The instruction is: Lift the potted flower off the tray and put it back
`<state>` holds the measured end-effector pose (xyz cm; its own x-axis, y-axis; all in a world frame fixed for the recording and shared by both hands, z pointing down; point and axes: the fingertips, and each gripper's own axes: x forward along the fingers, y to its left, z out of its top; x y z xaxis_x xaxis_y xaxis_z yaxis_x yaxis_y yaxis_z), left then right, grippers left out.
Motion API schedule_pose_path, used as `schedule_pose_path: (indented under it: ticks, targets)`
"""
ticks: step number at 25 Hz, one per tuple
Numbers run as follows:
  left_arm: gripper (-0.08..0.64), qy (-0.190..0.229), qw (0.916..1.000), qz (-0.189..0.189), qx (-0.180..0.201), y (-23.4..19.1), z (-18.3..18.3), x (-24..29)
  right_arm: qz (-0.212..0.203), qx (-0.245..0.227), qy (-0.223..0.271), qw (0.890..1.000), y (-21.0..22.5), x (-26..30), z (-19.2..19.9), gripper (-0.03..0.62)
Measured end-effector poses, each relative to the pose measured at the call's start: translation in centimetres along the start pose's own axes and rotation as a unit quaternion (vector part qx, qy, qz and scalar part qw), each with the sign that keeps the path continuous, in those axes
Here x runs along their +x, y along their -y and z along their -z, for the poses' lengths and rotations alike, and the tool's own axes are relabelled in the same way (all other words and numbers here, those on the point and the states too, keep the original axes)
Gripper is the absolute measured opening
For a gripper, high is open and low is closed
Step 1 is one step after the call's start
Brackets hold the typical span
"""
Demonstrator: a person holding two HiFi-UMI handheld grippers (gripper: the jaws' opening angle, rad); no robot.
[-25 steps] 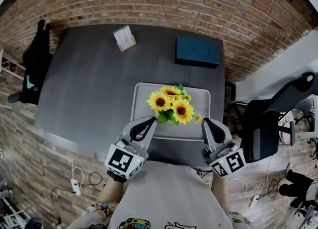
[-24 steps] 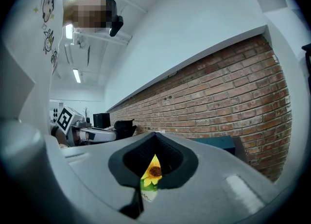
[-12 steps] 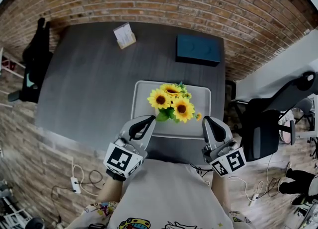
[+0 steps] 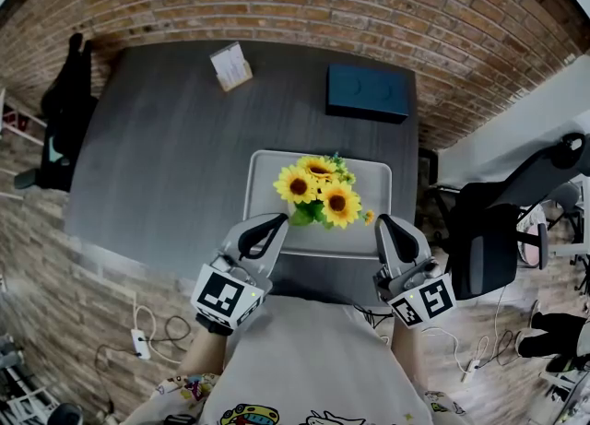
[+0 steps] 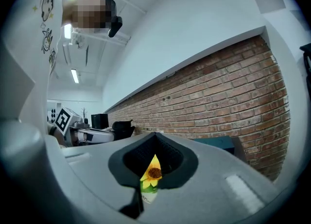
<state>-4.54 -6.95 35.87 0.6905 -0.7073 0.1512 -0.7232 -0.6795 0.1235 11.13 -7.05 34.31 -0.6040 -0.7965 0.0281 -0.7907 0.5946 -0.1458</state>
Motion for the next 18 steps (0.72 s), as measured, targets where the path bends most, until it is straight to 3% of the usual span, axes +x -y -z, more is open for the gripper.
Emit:
schedule_pose_path:
  ticks: [18]
  targets:
    - [0.010,-0.002,1.0000,-0.001,-0.002,-0.13,0.15,0.18,-0.002,0.005,-0.010,1.000,0.20,0.27,0.60,0.000]
